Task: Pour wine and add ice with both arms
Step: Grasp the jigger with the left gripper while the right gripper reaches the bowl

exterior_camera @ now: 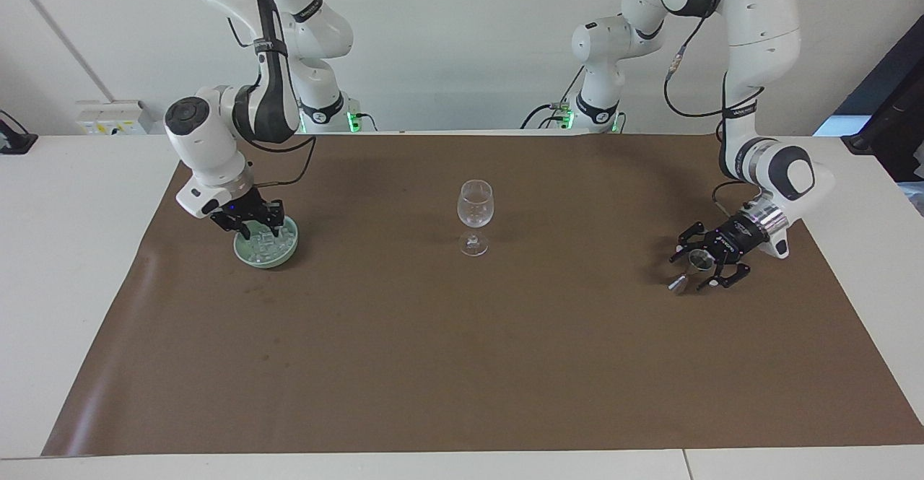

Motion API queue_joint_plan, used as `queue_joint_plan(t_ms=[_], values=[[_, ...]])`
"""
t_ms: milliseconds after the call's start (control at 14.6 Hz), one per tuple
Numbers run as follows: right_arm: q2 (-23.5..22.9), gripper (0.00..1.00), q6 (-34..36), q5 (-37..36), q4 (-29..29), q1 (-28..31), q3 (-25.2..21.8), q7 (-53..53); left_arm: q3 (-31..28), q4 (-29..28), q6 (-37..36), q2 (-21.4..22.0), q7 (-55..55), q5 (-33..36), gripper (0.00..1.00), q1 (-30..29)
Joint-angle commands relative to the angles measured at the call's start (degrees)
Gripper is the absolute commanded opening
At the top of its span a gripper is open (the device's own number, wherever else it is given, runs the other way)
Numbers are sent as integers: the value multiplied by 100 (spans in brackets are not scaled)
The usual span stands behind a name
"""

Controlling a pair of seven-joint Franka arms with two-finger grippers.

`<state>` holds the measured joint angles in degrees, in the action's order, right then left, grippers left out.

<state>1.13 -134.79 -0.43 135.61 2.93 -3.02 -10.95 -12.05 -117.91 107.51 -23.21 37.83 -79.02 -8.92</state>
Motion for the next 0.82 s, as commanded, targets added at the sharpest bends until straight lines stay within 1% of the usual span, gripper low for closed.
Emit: queue_joint_plan(t_ms=[0, 68, 137, 615, 752], values=[[-16, 64, -284, 43, 176, 58, 38, -188, -34, -109, 121, 54, -100, -131, 66, 66], [-51, 64, -345, 43, 193, 58, 38, -179, -34, -109, 113, 54, -109, -140, 30, 66], [-147, 64, -416, 43, 202, 41, 38, -170, -43, -109, 87, 54, -118, -132, 0, 66], [-157, 62, -408, 43, 194, 41, 38, -276, -43, -65, -1, 115, 5, -140, 0, 66], [-174, 62, -320, 34, 132, 41, 38, -276, -61, -65, -325, 255, 75, -140, 0, 66]])
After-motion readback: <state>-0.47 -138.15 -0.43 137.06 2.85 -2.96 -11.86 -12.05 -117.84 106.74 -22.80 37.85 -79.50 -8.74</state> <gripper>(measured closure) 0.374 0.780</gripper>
